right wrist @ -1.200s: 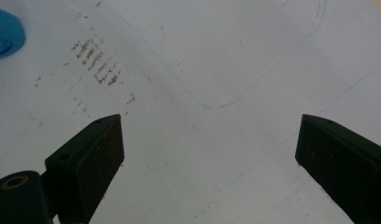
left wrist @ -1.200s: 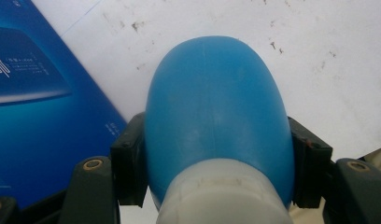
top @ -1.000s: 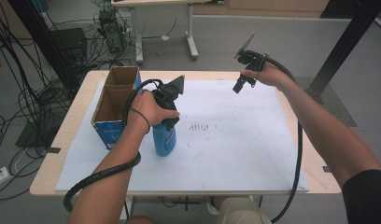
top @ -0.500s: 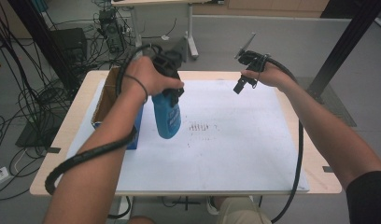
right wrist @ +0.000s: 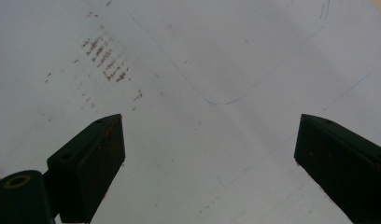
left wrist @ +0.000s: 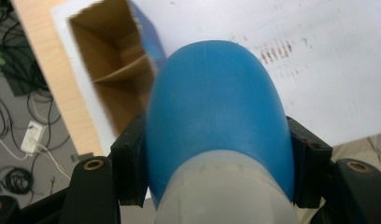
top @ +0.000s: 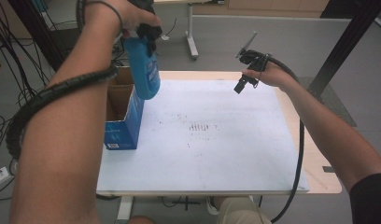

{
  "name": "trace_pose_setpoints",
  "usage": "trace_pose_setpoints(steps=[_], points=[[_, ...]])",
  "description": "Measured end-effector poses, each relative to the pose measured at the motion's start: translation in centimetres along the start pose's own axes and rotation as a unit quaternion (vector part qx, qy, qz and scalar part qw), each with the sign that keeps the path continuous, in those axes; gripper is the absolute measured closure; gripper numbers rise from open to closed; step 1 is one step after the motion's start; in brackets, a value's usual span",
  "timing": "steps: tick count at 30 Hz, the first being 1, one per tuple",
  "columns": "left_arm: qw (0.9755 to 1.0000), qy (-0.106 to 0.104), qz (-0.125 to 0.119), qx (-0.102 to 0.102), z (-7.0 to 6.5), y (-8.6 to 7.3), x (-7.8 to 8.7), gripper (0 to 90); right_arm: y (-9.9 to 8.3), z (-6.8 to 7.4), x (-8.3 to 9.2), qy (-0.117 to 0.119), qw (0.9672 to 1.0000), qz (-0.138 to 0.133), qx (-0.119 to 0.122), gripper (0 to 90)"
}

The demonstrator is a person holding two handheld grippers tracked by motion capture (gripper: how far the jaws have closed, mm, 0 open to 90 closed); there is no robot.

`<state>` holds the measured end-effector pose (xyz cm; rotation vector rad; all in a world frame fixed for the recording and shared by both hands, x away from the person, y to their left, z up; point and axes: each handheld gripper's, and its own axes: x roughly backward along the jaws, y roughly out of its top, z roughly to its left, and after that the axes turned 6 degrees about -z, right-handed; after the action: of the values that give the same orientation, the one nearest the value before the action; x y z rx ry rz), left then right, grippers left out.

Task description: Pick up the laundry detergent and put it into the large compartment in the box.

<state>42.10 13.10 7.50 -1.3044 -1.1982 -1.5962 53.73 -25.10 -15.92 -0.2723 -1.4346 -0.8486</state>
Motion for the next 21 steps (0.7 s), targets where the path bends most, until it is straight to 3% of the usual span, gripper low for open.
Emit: trace_pose_setpoints(steps=[6, 13, 21], points=[[0.9982, 0.017, -0.005, 0.057, 3.3, -0.1, 1.3, 37.1, -0.1, 0.0, 0.1, 0.0, 1.0, -0.004, 0.001, 8.8], [0.9931, 0.037, -0.001, 0.111, 6.0, -0.4, 1.3, 37.1, -0.1, -0.2, 0.1, -0.001, 1.0, -0.003, 0.0, 8.8], [0.9895, 0.043, 0.008, 0.138, 7.9, -0.9, -0.8, 37.1, 0.0, -0.1, -0.1, 0.001, 1.0, -0.003, 0.005, 8.8]])
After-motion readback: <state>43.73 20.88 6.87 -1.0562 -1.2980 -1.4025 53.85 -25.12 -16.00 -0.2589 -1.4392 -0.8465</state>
